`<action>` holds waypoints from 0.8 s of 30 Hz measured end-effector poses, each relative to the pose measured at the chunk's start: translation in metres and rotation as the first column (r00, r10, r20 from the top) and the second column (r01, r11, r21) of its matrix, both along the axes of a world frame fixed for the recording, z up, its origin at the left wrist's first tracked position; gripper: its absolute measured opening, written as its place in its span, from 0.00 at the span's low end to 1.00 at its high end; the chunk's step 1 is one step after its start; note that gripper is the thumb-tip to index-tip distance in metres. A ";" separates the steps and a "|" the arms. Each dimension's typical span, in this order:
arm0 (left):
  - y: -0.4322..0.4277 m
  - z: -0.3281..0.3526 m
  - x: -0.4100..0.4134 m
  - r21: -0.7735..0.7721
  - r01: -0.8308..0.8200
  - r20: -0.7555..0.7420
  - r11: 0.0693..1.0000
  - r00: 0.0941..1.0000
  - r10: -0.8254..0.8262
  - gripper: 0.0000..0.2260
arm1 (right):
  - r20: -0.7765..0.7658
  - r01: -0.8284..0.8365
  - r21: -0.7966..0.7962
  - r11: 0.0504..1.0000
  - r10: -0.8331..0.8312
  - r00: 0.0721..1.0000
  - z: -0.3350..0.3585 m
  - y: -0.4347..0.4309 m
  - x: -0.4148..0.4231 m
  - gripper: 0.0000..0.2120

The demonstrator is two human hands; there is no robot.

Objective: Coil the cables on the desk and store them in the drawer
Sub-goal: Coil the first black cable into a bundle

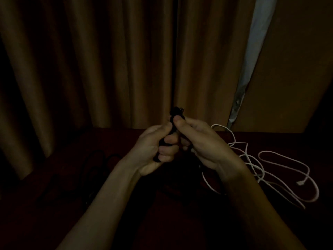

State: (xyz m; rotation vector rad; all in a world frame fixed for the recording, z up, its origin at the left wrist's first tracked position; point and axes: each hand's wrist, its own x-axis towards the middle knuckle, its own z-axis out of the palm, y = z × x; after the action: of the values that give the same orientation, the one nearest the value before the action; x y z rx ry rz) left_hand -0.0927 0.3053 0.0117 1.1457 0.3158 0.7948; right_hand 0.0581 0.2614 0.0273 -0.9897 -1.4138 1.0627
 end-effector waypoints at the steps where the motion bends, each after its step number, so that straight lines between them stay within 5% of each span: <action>1: 0.000 0.000 0.002 0.039 -0.059 -0.026 0.998 0.998 0.060 0.14 | -0.019 0.005 -0.025 1.000 -0.005 1.000 -0.001 0.001 -0.001 0.14; 4: 0.002 -0.002 0.005 0.222 -0.264 -0.127 0.939 0.947 0.296 0.14 | -0.112 0.044 -0.102 0.994 -0.056 0.992 -0.003 0.003 -0.006 0.13; 7: 0.000 -0.007 0.009 0.471 -0.417 -0.139 0.777 0.835 0.532 0.12 | -0.154 0.107 -0.115 0.988 -0.124 0.980 -0.003 0.004 -0.012 0.13; 10: 0.001 -0.014 0.010 0.840 -0.390 -0.046 0.377 0.641 0.766 0.08 | -0.155 0.191 -0.117 0.975 -0.208 0.966 -0.004 0.008 -0.016 0.15; 13: 0.000 -0.021 0.010 0.975 -0.222 0.092 0.013 0.459 0.884 0.07 | -0.150 0.261 -0.111 0.959 -0.276 0.949 -0.008 0.012 -0.016 0.17; 16: 0.001 -0.022 0.008 0.983 -0.128 0.171 -0.132 0.372 0.912 0.07 | -0.105 0.259 -0.073 0.963 -0.266 0.958 -0.009 0.011 -0.016 0.18; 18: 0.001 -0.017 0.007 0.983 -0.179 0.115 -0.045 0.403 0.908 0.05 | -0.133 0.218 -0.058 0.974 -0.224 0.965 -0.008 0.008 -0.013 0.16; 19: 0.000 -0.014 0.007 0.970 -0.235 0.044 0.069 0.446 0.894 0.05 | -0.125 0.196 -0.044 0.980 -0.200 0.972 -0.006 0.006 -0.011 0.15; 22: -0.001 -0.003 0.002 0.720 -0.339 -0.216 0.606 0.721 0.659 0.09 | -0.065 0.133 0.015 0.991 -0.131 0.989 -0.002 0.002 -0.007 0.17; 24: -0.004 0.003 0.000 0.480 -0.280 -0.260 0.832 0.860 0.439 0.10 | -0.053 0.089 0.025 0.996 -0.088 0.995 -0.001 0.001 -0.004 0.16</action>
State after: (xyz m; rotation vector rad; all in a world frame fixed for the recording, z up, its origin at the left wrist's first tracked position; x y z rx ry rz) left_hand -0.0930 0.3008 0.0145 1.6868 0.7142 1.0219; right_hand 0.0537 0.2625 0.0264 -0.9891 -1.3273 0.9944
